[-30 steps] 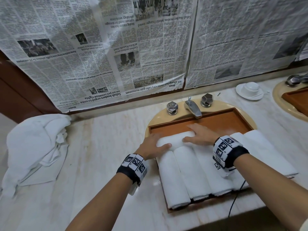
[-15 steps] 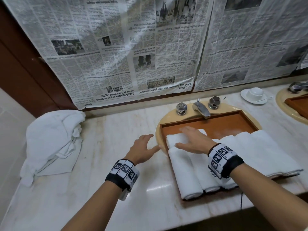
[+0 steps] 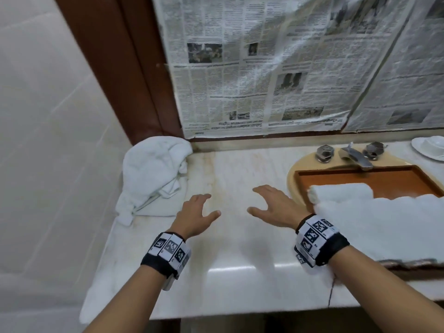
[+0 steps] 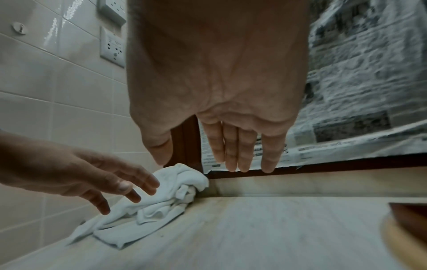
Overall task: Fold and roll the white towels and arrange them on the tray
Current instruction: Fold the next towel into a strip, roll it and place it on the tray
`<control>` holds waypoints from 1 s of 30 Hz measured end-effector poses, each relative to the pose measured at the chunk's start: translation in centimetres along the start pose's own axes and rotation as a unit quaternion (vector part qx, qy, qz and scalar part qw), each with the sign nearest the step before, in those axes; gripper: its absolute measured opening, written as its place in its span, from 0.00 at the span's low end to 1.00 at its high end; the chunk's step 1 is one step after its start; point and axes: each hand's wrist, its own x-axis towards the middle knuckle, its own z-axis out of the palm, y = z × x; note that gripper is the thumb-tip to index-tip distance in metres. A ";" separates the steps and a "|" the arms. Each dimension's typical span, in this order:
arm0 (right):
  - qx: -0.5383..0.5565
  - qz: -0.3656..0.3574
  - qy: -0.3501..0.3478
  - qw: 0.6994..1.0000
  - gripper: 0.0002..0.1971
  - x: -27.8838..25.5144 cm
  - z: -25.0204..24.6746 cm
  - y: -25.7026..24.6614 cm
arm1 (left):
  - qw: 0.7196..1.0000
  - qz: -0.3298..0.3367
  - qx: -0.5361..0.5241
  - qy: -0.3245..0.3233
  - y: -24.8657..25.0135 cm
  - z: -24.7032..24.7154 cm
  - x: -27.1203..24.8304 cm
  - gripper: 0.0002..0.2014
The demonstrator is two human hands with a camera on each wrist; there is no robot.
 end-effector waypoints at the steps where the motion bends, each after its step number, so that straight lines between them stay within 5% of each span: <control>1: 0.005 -0.005 -0.004 1.000 0.37 0.4 0.8 -1.2 | 1.000 -0.013 0.001 0.003 -1.4 -0.6 -0.5 0.34; 9: 0.046 -0.047 -0.026 0.998 0.35 5.3 5.7 -7.0 | 0.995 -0.087 -0.023 0.045 -9.0 -3.5 -1.4 0.32; 24: 0.142 -0.077 -0.022 0.987 0.31 21.1 8.6 -10.1 | 0.946 -0.264 -0.044 0.183 -17.8 -7.9 6.3 0.36; 30: 0.175 -0.093 -0.021 0.980 0.25 25.4 9.6 -11.9 | 0.923 -0.256 -0.113 0.264 -17.5 -8.6 7.3 0.27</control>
